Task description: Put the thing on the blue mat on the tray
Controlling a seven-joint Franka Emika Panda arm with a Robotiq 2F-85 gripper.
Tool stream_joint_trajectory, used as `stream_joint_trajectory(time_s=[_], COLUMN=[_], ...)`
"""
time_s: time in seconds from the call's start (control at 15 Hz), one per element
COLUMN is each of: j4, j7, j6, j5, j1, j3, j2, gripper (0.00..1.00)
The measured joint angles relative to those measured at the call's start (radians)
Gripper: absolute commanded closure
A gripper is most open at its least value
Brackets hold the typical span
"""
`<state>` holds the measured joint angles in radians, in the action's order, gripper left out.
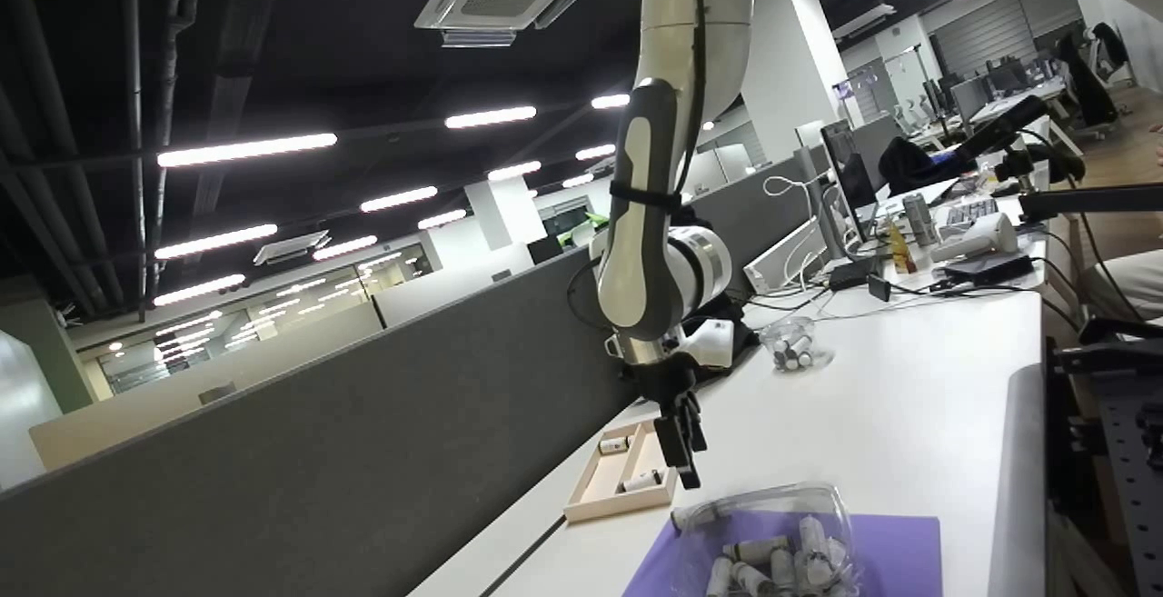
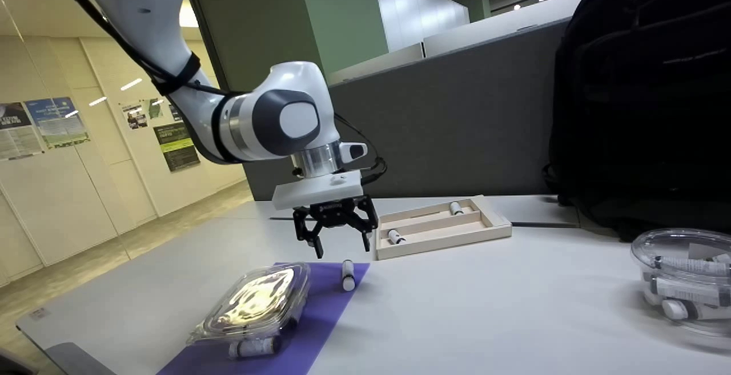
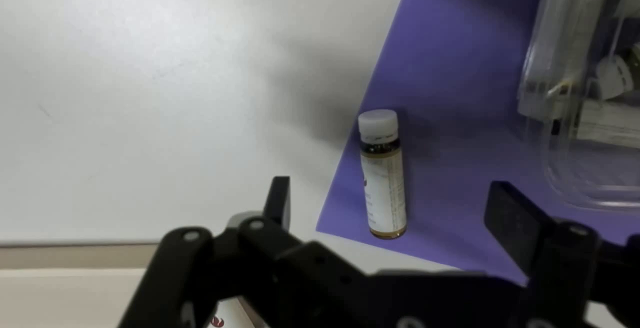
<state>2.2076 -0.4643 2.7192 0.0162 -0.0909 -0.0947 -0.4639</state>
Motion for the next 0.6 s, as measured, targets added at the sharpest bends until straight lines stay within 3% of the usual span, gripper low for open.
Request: stream_joint_trajectory(time_s=[0.4, 0.47, 0.53, 0.6], j4=[-0.087, -0.103, -0.118, -0.131], j7=[0.000, 0.000, 0.000, 0.000], j6=[-0.004, -0.005, -0.006, -0.007], j5=[-0.005, -0.013, -0.022, -0.034], j1=[-0.017, -0.017, -0.017, -0.016], j3=[0.001, 0.001, 0.001, 0.001], j2=[-0.098, -0.117, -0.134, -0.150], gripper=[0.00, 0.25, 0.26, 0.33])
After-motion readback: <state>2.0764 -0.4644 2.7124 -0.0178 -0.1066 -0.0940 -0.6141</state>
